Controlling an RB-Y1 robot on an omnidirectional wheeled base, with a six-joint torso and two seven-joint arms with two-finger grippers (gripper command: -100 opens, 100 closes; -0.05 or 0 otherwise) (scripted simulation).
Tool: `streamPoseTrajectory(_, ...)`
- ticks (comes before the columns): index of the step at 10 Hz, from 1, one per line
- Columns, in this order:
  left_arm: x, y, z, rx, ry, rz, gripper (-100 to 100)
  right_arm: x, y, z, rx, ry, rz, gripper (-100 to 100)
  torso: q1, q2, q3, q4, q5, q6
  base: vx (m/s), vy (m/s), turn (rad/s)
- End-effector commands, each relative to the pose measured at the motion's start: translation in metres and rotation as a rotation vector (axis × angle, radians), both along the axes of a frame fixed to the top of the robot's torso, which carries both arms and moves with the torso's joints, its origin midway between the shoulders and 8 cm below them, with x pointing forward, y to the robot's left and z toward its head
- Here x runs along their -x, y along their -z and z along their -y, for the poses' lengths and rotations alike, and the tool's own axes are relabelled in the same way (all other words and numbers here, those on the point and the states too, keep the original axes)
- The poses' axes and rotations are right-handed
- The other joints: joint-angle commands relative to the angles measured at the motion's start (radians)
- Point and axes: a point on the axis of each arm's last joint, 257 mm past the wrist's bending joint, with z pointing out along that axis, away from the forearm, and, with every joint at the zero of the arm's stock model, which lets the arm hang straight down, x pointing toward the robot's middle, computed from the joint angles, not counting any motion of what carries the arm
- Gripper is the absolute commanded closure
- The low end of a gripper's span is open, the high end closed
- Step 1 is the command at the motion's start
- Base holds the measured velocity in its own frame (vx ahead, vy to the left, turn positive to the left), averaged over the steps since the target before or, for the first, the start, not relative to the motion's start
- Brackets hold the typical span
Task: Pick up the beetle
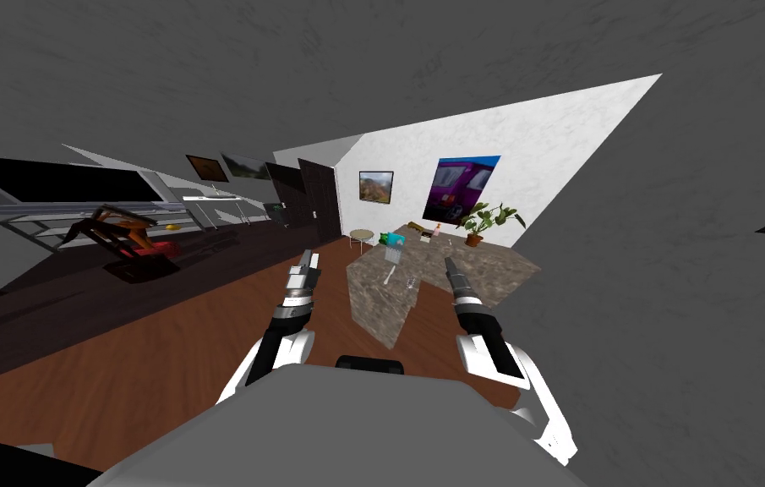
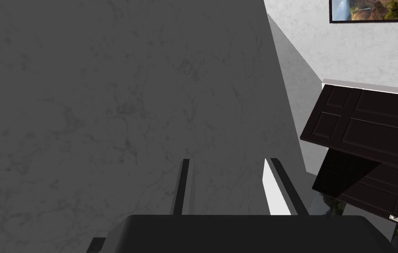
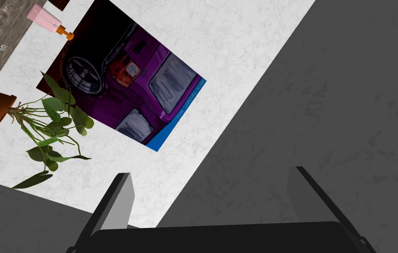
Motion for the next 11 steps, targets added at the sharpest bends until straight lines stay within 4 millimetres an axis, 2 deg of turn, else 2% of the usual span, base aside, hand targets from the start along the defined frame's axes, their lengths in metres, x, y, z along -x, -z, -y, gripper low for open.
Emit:
streamPoseTrajectory(1, 0.000, 0.000, 0.000, 0.000, 0.000, 0.000, 0, -0.001, 0.006, 0.011, 0.016, 0.039, -0.036, -100, 0.000, 0.000, 0.000, 0.000, 0.000, 0.000, 0.015, 0.015, 0.159)
streamPoseTrajectory(3, 0.000, 0.000, 0.000, 0.000, 0.000, 0.000, 0, -0.002, 0.014, 0.015, 0.009, 0.051, -0.067, -100, 0.000, 0.000, 0.000, 0.000, 0.000, 0.000, 0.009, 0.006, 0.029)
streamPoseTrajectory(6, 0.000, 0.000, 0.000, 0.000, 0.000, 0.000, 0, -0.001, 0.028, 0.035, 0.032, 0.120, -0.141, -100, 0.000, 0.000, 0.000, 0.000, 0.000, 0.000, 0.014, 0.009, 0.140)
streamPoseTrajectory(11, 0.000, 0.000, 0.000, 0.000, 0.000, 0.000, 0, 0.001, 0.052, 0.053, 0.026, 0.177, -0.242, -100, 0.000, 0.000, 0.000, 0.000, 0.000, 0.000, 0.013, 0.004, 0.078)
